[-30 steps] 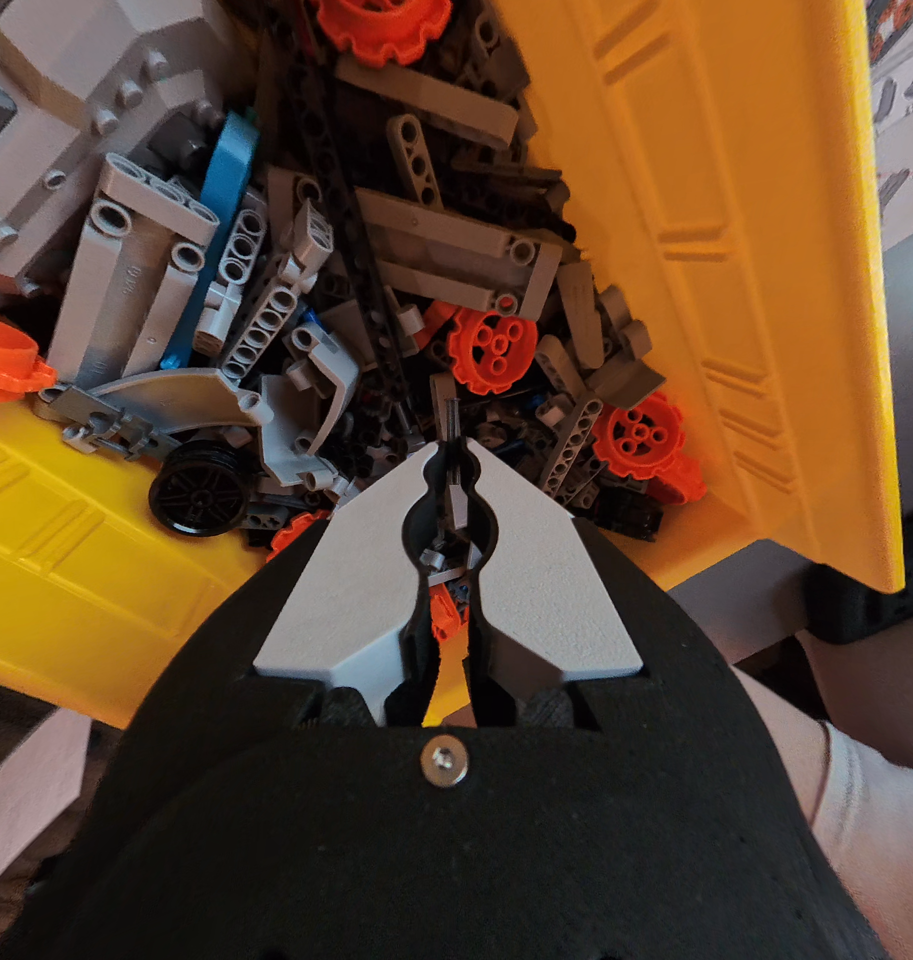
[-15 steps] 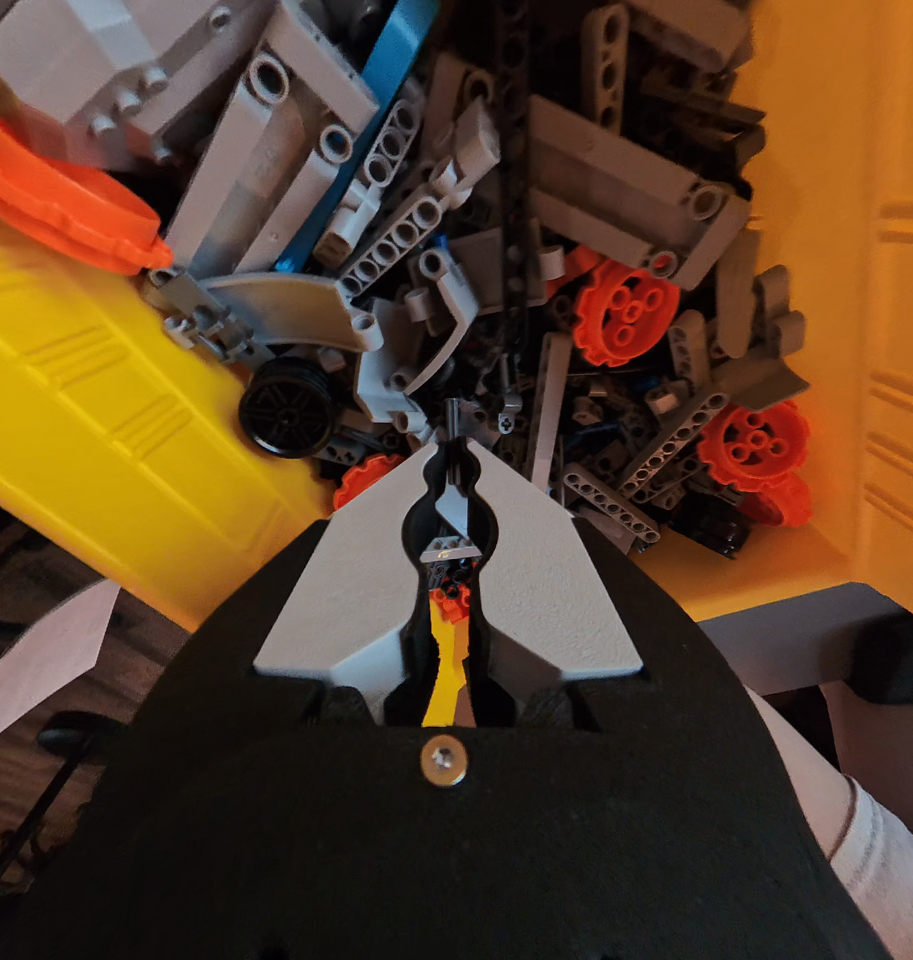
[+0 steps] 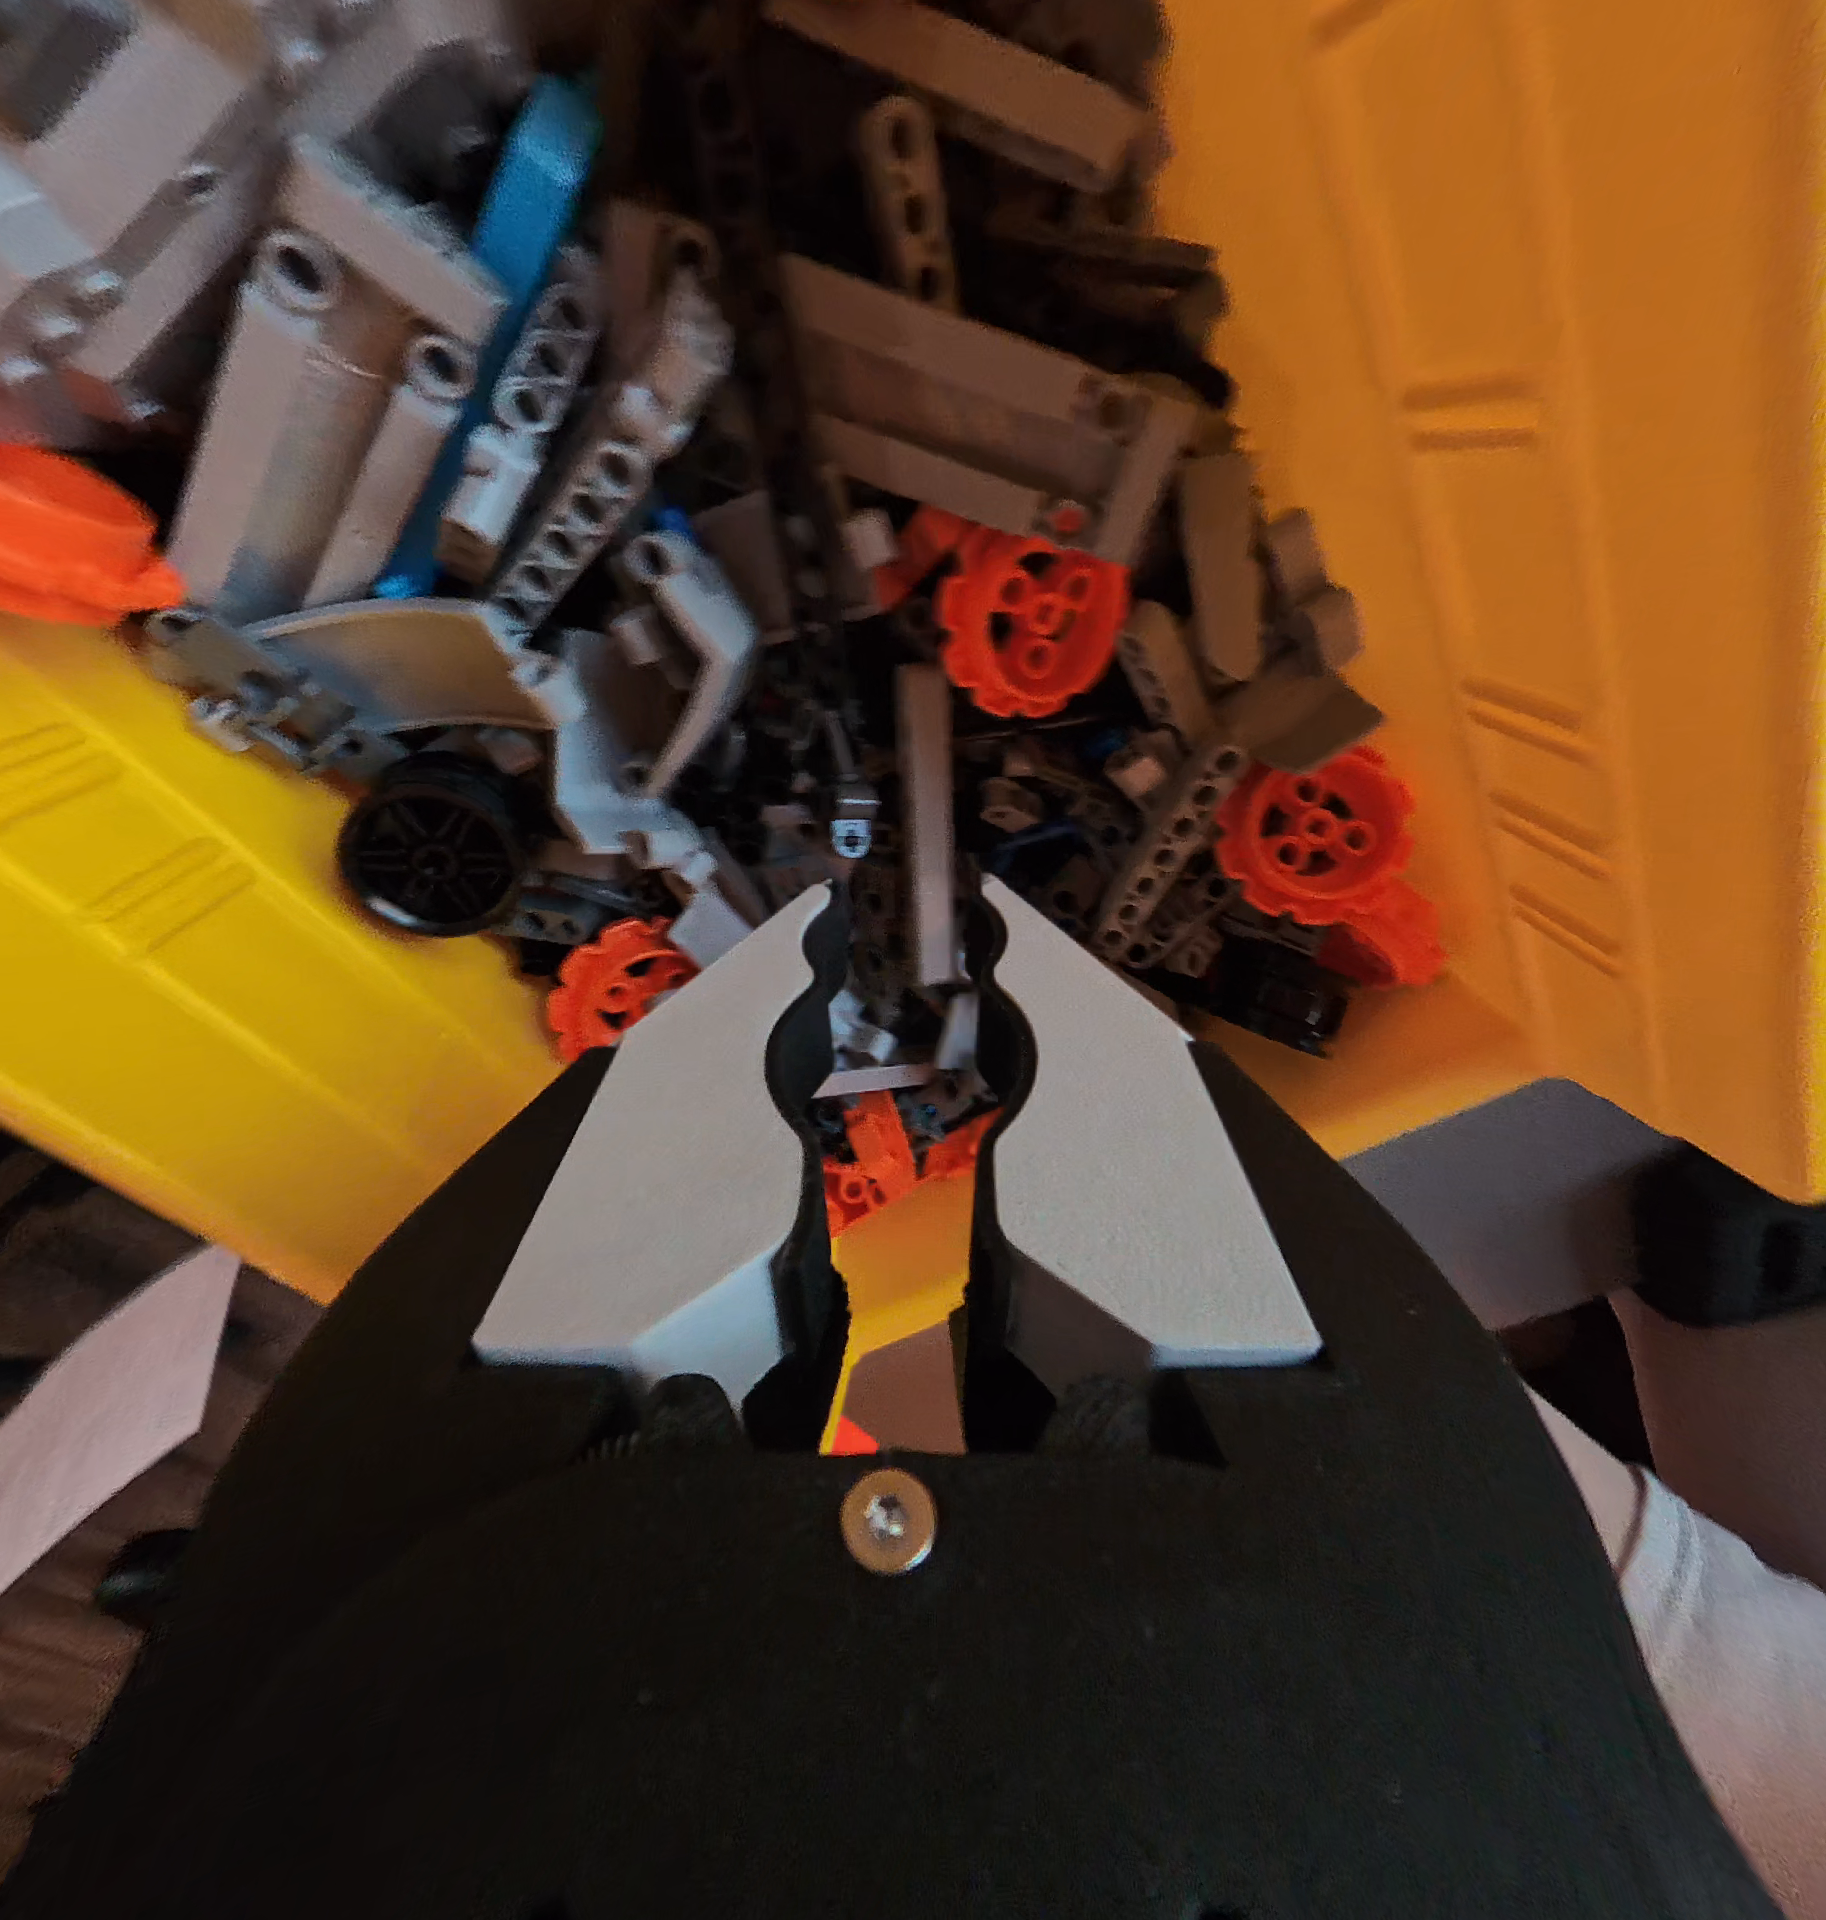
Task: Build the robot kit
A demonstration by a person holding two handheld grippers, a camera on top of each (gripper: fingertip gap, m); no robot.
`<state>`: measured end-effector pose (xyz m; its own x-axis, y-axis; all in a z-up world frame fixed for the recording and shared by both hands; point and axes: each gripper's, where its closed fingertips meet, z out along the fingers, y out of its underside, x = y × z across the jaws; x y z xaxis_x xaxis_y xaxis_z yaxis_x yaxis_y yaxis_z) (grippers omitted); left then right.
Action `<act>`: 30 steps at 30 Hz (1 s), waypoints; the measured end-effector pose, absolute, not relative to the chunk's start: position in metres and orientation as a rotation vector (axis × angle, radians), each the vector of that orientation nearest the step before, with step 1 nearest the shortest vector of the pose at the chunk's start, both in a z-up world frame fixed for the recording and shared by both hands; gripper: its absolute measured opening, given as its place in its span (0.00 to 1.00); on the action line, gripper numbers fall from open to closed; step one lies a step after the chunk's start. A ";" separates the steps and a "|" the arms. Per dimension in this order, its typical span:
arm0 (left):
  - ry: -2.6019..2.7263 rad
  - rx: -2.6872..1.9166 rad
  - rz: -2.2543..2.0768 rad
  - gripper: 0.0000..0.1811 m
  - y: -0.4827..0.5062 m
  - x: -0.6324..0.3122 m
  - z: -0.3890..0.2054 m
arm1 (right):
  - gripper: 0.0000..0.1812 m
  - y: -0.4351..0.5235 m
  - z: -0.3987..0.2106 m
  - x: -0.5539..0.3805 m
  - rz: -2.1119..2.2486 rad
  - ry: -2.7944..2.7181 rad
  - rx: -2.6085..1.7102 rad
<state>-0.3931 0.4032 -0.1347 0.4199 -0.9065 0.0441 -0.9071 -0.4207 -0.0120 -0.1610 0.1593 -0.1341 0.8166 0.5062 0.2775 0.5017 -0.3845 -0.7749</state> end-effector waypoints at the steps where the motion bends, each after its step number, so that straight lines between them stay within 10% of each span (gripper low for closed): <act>1: -1.713 2.598 0.075 0.13 0.396 -0.392 -0.135 | 0.16 0.159 -0.134 -0.161 0.008 -0.742 -2.045; 11: -1.739 2.996 0.259 0.05 0.428 -0.369 -0.071 | 0.16 0.161 -0.133 -0.161 0.022 -0.730 -2.034; 22: -2.204 3.251 1.686 0.13 0.410 -0.336 0.115 | 0.17 0.166 -0.103 -0.175 0.170 -0.599 -1.915; 26: -2.478 3.235 1.897 0.34 0.401 -0.355 0.119 | 0.17 0.167 -0.095 -0.188 0.256 -0.577 -1.868; 30: -2.516 2.801 1.772 0.24 0.372 -0.345 0.076 | 0.17 0.170 -0.106 -0.182 0.216 -0.577 -1.909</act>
<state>-0.3450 0.3719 0.0760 0.1664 -0.9829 -0.0783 -0.2576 0.0333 -0.9657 -0.1822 0.1698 -0.1063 0.8658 0.4869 0.1155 0.2920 -0.3040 -0.9068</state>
